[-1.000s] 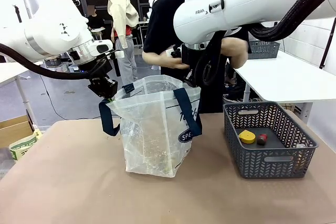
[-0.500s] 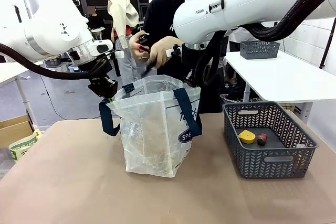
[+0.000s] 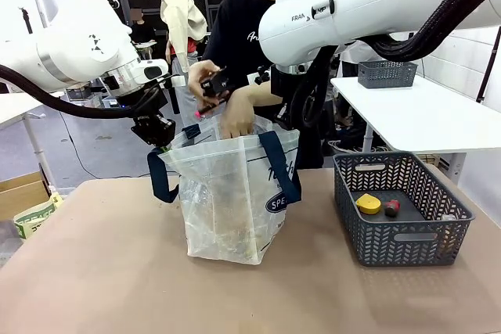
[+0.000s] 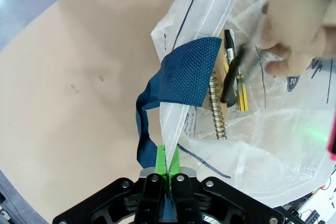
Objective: Transfer purchased items from the store into the shopping bag.
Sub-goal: Move the Reusable shopping bag to the right side of the table.
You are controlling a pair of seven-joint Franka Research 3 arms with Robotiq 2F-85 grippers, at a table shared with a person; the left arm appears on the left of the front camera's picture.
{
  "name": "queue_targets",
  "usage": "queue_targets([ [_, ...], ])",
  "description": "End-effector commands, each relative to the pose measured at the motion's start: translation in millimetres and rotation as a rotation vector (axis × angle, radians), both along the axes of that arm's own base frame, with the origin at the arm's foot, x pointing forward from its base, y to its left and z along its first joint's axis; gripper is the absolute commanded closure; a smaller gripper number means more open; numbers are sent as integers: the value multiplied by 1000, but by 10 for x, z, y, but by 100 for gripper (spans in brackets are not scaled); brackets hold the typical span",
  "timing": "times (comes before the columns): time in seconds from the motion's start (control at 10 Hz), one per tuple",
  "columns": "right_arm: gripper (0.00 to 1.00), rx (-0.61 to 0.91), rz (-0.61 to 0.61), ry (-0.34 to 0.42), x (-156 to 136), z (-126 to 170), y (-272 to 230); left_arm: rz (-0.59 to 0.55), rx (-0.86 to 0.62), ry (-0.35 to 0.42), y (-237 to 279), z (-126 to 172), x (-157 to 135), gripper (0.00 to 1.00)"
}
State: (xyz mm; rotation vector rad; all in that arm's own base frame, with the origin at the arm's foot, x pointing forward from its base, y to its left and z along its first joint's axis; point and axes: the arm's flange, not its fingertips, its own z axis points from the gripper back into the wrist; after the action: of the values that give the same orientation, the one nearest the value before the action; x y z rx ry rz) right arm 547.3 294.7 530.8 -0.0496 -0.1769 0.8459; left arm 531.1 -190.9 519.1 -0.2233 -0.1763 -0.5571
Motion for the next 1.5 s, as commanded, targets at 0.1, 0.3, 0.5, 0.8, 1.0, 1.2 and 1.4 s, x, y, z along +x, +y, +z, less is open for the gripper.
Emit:
queue_targets([
  [0.1, 100, -2, -2, 1, 4, -8, -21, 4, -1, -5, 23, 26, -2, 100],
  [0.3, 100, -2, -2, 1, 4, -8, -21, 4, -1, -5, 23, 26, -2, 100],
  [0.5, 100, -2, -2, 1, 4, -8, -21, 4, -1, -5, 23, 26, -2, 100],
  [0.8, 100, -2, -2, 1, 4, -8, -21, 4, -1, -5, 23, 26, -2, 100],
  [1.0, 100, -2, -2, 1, 4, -8, -21, 4, -1, -5, 23, 26, -2, 100],
  [1.2, 100, -2, -2, 1, 4, -8, -21, 4, -1, -5, 23, 26, -2, 100],
  [1.4, 100, -2, -2, 1, 4, -8, -21, 4, -1, -5, 23, 26, -2, 100],
])
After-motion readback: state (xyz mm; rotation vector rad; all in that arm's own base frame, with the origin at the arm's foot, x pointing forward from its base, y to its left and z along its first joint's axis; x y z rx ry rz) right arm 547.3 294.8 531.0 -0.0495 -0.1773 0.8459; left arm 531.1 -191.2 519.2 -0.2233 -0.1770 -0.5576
